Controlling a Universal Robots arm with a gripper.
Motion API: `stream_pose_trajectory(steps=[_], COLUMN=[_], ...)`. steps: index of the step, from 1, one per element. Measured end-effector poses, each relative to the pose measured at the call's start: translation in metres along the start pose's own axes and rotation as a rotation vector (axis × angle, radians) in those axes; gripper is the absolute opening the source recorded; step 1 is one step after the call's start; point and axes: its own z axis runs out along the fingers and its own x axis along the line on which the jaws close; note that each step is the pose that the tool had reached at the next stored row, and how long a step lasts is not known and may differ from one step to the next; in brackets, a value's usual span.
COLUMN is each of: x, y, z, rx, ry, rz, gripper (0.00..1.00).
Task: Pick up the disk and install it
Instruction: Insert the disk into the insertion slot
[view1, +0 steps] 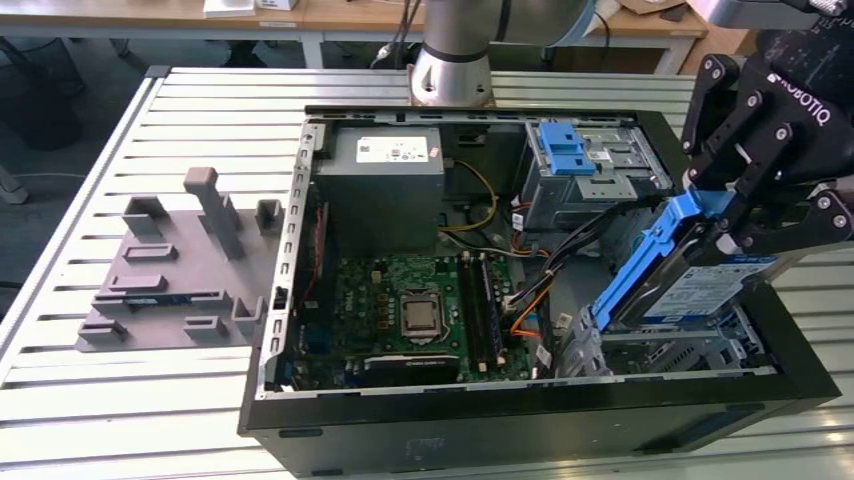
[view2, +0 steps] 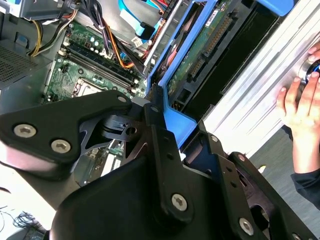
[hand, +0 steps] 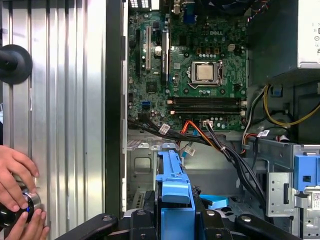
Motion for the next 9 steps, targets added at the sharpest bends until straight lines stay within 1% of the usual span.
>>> stream_pose_trajectory(steps=[5, 9], x=[-0.0011, -0.0012], y=[0.0001, 0.0001], z=[0.0001, 0.0017], rx=[0.0, -0.0001], ry=[-0.0002, -0.0001], rz=[0.0, 0.0], gripper=[0.36, 0.36])
